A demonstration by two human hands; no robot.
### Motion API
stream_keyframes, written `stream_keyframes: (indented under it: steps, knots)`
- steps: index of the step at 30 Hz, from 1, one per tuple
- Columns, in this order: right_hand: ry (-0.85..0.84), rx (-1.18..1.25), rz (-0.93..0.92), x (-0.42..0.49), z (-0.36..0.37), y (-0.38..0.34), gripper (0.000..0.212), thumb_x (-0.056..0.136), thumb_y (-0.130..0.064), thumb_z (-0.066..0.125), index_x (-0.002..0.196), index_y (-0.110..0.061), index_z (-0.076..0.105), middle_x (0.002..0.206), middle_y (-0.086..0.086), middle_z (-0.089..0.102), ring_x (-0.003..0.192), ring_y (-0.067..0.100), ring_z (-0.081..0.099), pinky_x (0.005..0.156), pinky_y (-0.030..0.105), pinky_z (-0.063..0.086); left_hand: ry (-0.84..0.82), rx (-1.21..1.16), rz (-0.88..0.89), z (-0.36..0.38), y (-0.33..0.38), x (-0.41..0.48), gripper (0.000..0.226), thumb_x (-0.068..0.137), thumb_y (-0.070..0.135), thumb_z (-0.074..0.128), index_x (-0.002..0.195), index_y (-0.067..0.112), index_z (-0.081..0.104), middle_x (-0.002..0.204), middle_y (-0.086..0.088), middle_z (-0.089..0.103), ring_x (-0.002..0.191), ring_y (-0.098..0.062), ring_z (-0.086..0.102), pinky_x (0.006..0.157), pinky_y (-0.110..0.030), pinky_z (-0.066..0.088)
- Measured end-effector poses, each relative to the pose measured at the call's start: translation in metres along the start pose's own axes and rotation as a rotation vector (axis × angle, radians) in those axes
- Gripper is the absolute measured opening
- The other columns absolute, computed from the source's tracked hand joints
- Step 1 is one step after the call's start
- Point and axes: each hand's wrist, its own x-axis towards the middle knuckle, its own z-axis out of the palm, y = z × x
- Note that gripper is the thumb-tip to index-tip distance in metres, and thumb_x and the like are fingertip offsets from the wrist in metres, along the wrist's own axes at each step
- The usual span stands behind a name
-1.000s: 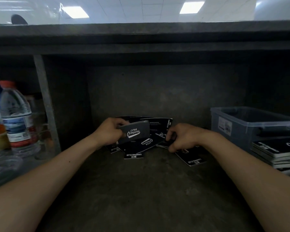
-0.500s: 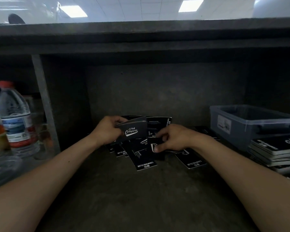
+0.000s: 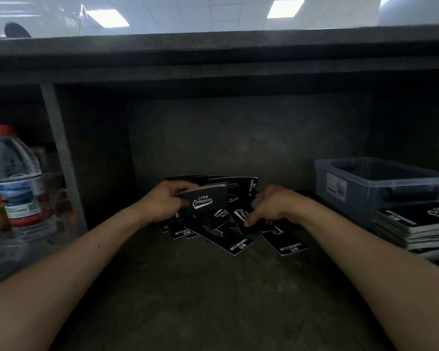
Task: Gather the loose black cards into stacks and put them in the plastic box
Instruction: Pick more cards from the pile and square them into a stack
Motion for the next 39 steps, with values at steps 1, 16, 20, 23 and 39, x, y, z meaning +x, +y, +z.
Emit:
stream_keyframes:
  steps: [1,16,20,23,39]
  knots:
    - [0.032,0.024,0.021,0.002,0.000,0.002,0.063,0.068,-0.025,0.089,0.124,-0.009,0.065,0.122,0.006,0.066,0.108,0.022,0.063,0.093,0.032,0.054,-0.010,0.019,0.013,0.000,-0.001,0.000,0.048,0.092,-0.009,0.057,0.126,0.025,0.064,0.122,0.000,0.068,0.113,-0.016,0.063,0.101,-0.031,0.050]
    - [0.339,0.430,0.073,0.023,-0.008,0.016,0.031,0.084,-0.004,0.069,0.115,-0.002,0.068,0.104,0.013,0.068,0.094,0.023,0.064,0.084,0.031,0.054,0.044,-0.008,-0.075,0.001,-0.008,0.006,0.030,0.093,-0.002,0.058,0.117,0.014,0.065,0.114,-0.013,0.071,0.101,-0.026,0.069,0.085,-0.034,0.056]
    - [0.673,1.032,-0.056,0.021,-0.013,0.009,0.028,0.083,-0.002,0.062,0.103,-0.021,0.066,0.085,-0.006,0.067,0.084,0.015,0.067,0.068,0.021,0.050,0.053,-0.043,-0.089,0.002,-0.007,0.007,0.026,0.092,0.002,0.058,0.109,0.019,0.066,0.108,-0.008,0.073,0.085,-0.012,0.067,0.074,-0.022,0.053]
    - [0.541,1.118,-0.151,0.022,-0.002,0.004,0.036,0.078,0.002,0.066,0.104,-0.022,0.067,0.087,-0.004,0.072,0.074,0.007,0.067,0.061,0.019,0.050,0.056,-0.099,-0.100,0.003,-0.002,0.005,0.028,0.087,0.019,0.068,0.115,0.024,0.065,0.104,0.001,0.073,0.087,-0.008,0.068,0.073,-0.021,0.051]
    - [0.002,0.014,-0.021,0.004,0.017,-0.003,0.090,0.054,-0.064,0.086,0.129,-0.021,0.063,0.133,0.000,0.061,0.120,0.021,0.058,0.102,0.033,0.047,0.148,-0.005,-0.078,0.003,-0.014,0.010,0.021,0.091,0.007,0.062,0.105,0.021,0.069,0.092,0.002,0.072,0.078,-0.009,0.067,0.062,-0.020,0.052]
